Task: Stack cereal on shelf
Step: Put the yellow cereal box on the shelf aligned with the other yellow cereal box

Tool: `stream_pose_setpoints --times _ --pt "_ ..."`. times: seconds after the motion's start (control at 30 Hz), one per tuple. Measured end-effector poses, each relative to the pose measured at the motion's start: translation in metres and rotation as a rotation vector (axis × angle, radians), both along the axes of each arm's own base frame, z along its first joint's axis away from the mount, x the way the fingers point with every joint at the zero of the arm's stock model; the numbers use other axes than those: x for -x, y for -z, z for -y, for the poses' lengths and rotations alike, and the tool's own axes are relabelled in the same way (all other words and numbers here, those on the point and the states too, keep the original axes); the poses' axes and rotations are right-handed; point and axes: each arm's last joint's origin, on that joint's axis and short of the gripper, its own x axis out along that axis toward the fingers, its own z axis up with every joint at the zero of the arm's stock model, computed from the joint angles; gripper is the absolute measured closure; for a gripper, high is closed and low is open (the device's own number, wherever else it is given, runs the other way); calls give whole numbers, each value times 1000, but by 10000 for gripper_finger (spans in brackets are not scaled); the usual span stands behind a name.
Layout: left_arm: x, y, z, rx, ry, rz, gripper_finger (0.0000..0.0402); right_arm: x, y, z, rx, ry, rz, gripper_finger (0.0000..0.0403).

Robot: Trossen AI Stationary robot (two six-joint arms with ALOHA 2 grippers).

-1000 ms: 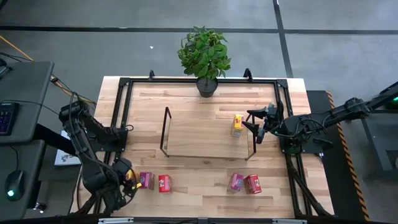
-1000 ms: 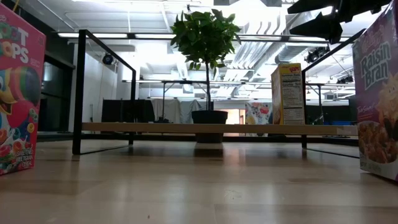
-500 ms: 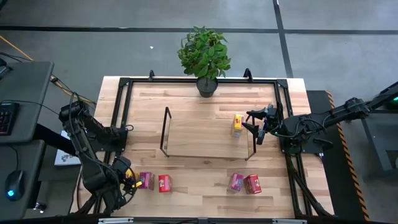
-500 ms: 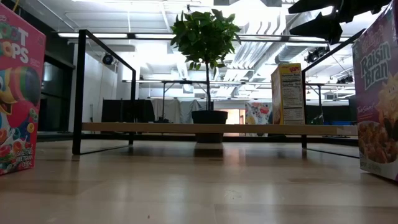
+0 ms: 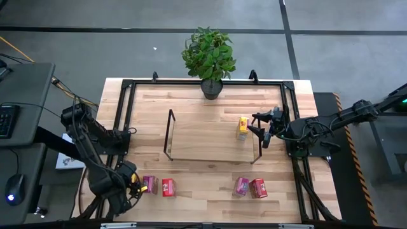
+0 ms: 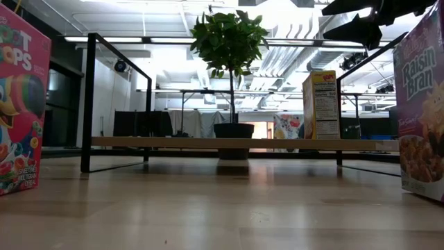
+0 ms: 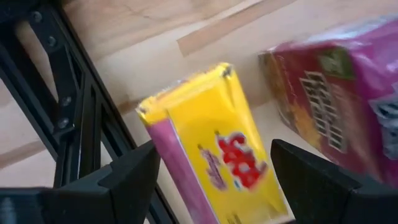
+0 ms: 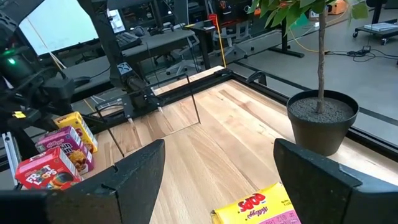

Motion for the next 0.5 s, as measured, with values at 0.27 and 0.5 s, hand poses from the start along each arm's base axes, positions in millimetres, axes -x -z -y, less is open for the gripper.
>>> stream_pose_setpoints --times 0.27,0.5 --pt "2 9 -3 -16 1 -7 106 0 0 0 0 -1 0 110" --pt "1 9 -3 -17 -5 -3 146 0 0 0 -1 -1 0 110"
